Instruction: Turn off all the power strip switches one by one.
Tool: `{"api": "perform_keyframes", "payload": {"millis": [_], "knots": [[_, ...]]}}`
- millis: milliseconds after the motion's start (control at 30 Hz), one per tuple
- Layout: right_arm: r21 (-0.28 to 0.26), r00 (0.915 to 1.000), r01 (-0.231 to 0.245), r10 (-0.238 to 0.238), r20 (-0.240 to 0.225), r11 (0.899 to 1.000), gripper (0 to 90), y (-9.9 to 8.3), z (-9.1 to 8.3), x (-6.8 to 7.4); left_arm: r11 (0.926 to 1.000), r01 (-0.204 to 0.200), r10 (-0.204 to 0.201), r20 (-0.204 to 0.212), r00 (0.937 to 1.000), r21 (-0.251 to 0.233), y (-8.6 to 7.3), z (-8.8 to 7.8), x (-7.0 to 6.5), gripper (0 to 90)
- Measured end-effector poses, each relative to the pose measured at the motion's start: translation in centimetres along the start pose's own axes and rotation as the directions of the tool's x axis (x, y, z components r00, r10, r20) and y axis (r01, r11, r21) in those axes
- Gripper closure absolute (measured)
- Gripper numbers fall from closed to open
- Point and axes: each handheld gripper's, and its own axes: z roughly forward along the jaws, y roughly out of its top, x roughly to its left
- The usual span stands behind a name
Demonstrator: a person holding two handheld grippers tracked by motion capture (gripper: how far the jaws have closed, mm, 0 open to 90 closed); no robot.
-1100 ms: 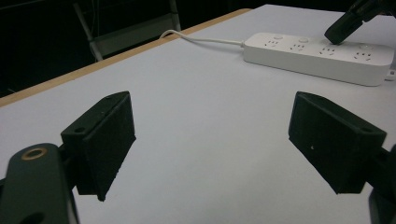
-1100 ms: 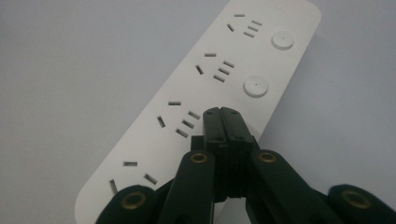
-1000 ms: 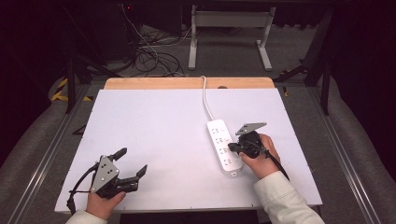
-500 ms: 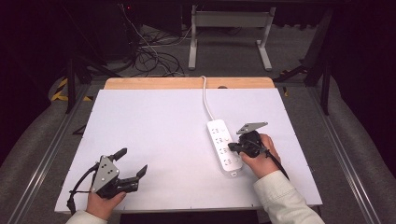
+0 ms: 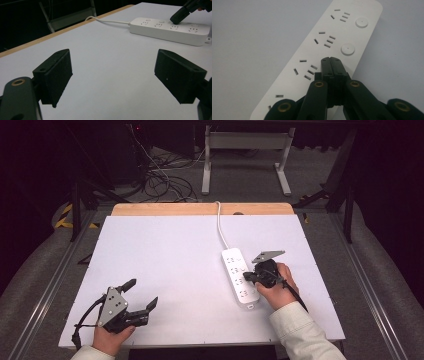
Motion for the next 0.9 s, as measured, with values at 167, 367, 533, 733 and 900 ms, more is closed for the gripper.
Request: {"api": "perform_keyframes", "payload": {"millis": [167, 367, 533, 733, 900], "knots": [[-0.001, 0.9999, 0.01, -0.01, 0.014, 1.0, 90.0, -0.1, 0.0, 0.2, 1.0, 0.001, -0.001, -0.001, 1.0, 0.002, 0.0, 0.0, 0.1, 15.4], [-0.051, 1.0, -0.003, 0.003, 0.005, 0.999, 90.0, -0.8, -0.1, 0.1, 1.0, 0.002, -0.002, -0.002, 1.0, 0.0, 0.0, 0.0, 0.1, 15.3], [-0.062, 0.9999, -0.013, 0.014, 0.006, 0.998, 90.0, -1.1, -0.1, 0.1, 1.0, 0.002, -0.002, 0.0, 1.0, 0.0, 0.0, 0.0, 0.0, 15.3], [-0.071, 0.9987, 0.03, -0.027, 0.044, 0.997, 90.0, -0.5, -1.0, 0.7, 1.0, 0.004, -0.004, -0.003, 1.0, 0.001, 0.0, 0.0, 0.1, 15.3], [-0.176, 0.999, 0.043, -0.041, 0.017, 0.983, 90.0, 0.5, -3.5, 1.2, 1.0, -0.002, 0.002, -0.006, 1.0, 0.005, 0.0, 0.2, 0.2, 15.3]]}}
